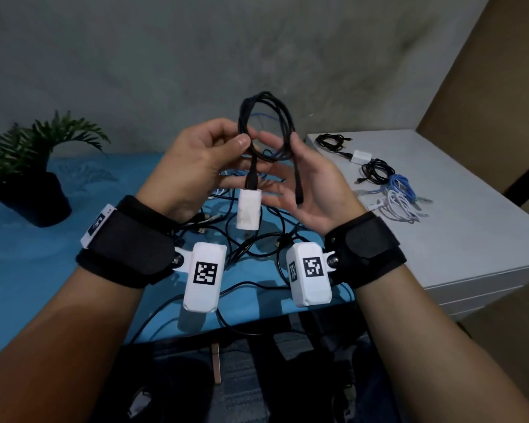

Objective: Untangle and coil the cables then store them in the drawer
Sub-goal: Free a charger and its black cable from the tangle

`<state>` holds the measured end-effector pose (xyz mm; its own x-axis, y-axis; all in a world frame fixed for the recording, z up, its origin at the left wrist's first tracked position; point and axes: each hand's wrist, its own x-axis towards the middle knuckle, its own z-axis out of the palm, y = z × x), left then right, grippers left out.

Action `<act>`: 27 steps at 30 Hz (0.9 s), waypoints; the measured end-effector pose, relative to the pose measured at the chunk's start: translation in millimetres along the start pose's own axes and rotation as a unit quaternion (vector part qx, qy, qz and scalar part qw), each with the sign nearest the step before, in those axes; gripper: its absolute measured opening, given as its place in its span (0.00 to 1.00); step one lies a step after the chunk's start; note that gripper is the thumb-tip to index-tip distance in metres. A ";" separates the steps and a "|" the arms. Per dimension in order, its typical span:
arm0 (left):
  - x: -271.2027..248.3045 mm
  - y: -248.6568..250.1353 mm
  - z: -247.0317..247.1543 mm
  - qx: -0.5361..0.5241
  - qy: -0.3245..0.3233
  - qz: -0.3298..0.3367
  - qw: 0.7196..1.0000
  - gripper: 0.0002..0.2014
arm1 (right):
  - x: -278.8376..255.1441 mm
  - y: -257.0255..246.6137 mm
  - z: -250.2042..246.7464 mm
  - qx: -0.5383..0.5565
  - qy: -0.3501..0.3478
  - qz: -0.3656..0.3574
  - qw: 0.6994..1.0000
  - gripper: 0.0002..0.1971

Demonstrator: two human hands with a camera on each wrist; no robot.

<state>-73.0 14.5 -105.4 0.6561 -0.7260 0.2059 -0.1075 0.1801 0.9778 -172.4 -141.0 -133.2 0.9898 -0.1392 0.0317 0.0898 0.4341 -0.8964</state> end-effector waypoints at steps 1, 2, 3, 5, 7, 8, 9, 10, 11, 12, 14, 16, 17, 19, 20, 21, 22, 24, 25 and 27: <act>1.2 -1.2 -0.5 0.015 0.010 0.010 1.000 0.05 | 0.4 2.0 0.5 -0.003 -0.023 0.017 1.000 0.24; 2.5 -2.9 -1.6 0.045 0.024 0.023 0.998 0.05 | 1.1 3.3 0.4 -0.011 -0.031 0.032 0.999 0.24; 3.6 -4.3 -3.3 0.081 0.041 0.037 0.995 0.05 | 1.8 4.3 0.9 -0.022 -0.027 0.042 0.999 0.25; 4.5 -5.5 -6.1 0.151 0.072 0.060 0.984 0.04 | 4.1 6.6 -0.3 -0.040 -0.009 0.055 0.998 0.25; 6.5 -7.8 -7.9 0.193 0.088 0.059 0.975 0.05 | 7.4 8.9 -2.7 -0.041 0.013 0.070 0.997 0.24; 7.2 -9.1 -8.2 0.204 0.090 0.051 0.973 0.06 | 8.1 9.6 -2.9 -0.036 0.022 0.078 0.996 0.23; 7.4 -10.3 -8.6 0.213 0.090 0.041 0.972 0.06 | 9.2 10.7 -3.7 -0.029 0.030 0.085 0.995 0.22; 7.6 -11.4 -8.6 0.223 0.089 0.029 0.970 0.07 | 9.7 11.7 -4.5 -0.023 0.034 0.090 0.995 0.22; 7.6 -11.8 -8.7 0.232 0.088 0.018 0.969 0.07 | 10.1 12.3 -5.3 -0.019 0.038 0.092 0.995 0.21; 7.5 -11.9 -8.2 0.239 0.085 0.008 0.967 0.08 | 10.4 12.4 -6.5 -0.015 0.043 0.093 0.995 0.21; 6.5 -10.2 -7.6 0.246 0.078 -0.005 0.966 0.09 | 10.8 10.0 -10.4 -0.010 0.064 0.089 0.994 0.20; 5.4 -8.3 -8.7 0.254 0.067 -0.012 0.965 0.10 | 10.0 3.4 -18.7 -0.003 0.087 0.075 0.993 0.19; 4.2 -7.3 -9.4 0.257 0.059 -0.017 0.964 0.09 | 8.4 -1.9 -23.8 0.000 0.100 0.065 0.993 0.20; 0.8 -5.4 -10.6 0.272 0.030 -0.031 0.961 0.10 | 3.6 -15.3 -39.7 -0.005 0.139 0.039 0.989 0.20; -0.8 -4.7 -11.3 0.286 0.009 -0.037 0.957 0.10 | -0.4 -23.1 -50.9 -0.009 0.164 0.025 0.986 0.21; -2.2 -4.3 -11.6 0.301 -0.014 -0.042 0.953 0.10 | -5.3 -31.5 -62.0 -0.009 0.193 0.013 0.981 0.22; -3.5 -4.0 -11.1 0.317 -0.038 -0.044 0.947 0.11 | -10.7 -39.6 -74.7 -0.008 0.225 0.002 0.974 0.22; -5.7 -5.3 -10.7 0.350 -0.096 -0.041 0.931 0.11 | -22.4 -53.0 -102.6 -0.017 0.291 -0.017 0.956 0.22; -6.6 -6.5 -10.3 0.366 -0.128 -0.042 0.921 0.12 | -28.6 -57.6 -117.1 -0.024 0.322 -0.025 0.946 0.21; -8.5 -9.4 -8.8 0.389 -0.188 -0.055 0.900 0.14 | -41.7 -62.6 -146.4 -0.032 0.380 -0.036 0.924 0.20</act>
<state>-71.0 24.8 -116.7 0.4119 -0.9105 -0.0375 -0.6444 -0.3201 0.6944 -235.5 -292.7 -143.2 0.6148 -0.7611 -0.2068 0.1210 0.3501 -0.9288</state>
